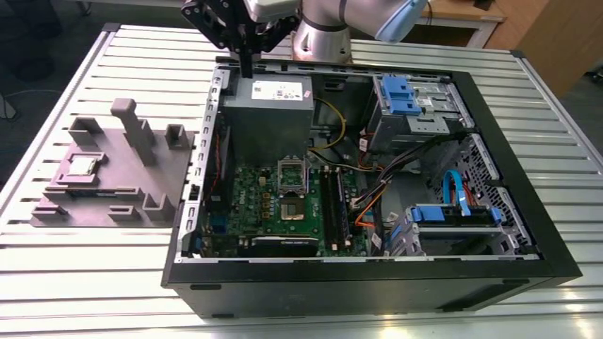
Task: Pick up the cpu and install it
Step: 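Reach for the cpu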
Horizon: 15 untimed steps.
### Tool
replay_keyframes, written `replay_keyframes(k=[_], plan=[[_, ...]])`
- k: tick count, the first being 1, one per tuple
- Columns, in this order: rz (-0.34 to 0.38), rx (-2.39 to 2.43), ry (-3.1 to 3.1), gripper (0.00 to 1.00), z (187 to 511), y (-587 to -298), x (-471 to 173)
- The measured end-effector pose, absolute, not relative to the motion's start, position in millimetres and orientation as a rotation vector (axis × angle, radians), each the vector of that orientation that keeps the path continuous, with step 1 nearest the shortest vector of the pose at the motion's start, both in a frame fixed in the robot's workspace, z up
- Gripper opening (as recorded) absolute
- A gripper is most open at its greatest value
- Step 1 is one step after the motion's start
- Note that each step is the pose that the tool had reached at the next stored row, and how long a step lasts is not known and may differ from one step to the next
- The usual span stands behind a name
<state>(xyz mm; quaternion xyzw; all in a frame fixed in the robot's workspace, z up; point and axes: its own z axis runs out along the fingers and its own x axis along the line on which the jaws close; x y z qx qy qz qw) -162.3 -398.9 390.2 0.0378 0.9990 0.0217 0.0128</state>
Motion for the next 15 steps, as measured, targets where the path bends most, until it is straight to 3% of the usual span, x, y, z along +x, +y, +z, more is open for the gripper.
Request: replay_keyframes(k=[15], plan=[[0.068,0.118,3.113,0.10,389.7,-398.9,-167.2]])
